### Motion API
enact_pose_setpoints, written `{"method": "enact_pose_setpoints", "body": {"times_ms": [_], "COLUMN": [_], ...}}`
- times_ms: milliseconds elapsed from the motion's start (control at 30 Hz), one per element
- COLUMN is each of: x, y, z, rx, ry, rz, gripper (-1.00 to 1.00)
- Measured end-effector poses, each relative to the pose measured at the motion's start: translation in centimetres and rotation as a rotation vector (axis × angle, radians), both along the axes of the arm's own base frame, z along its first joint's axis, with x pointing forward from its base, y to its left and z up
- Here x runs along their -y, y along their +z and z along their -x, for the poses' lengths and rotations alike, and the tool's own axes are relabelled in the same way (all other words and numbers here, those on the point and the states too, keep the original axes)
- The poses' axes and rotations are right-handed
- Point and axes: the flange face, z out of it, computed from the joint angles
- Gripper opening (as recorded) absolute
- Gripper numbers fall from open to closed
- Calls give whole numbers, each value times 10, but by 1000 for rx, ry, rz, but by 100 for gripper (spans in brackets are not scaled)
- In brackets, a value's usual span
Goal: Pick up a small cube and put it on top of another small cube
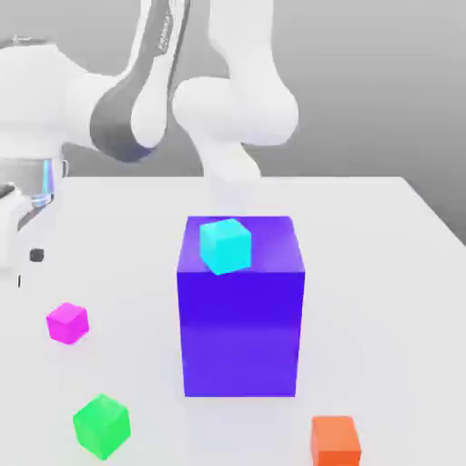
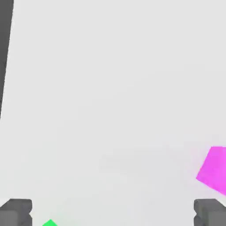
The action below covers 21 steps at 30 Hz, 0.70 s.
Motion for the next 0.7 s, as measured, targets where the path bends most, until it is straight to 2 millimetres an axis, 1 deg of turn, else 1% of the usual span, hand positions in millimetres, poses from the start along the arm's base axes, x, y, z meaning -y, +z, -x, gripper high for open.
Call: {"method": "enact_pose_setpoints", "body": {"times_ms": [67,100,167,333,367,533,567,633,700], "x": [9,12,5,3,2,3,2,3,4], "y": [-33,-47,-68,-116,-121,-121,-124,-114,-97], "z": [36,51,50,52,52,52,52,51,51], "rx": [-31,-42,-53,-57,-57,-56,-56,-55,-55], "ry": [-165,-232,-245,-251,-251,-251,-252,-252,-252], "rz": [-51,-71,-84,-88,-88,-86,-86,-86,-87], "gripper": [0,0,0,0,-100,-100,-100,-100,-100]}}
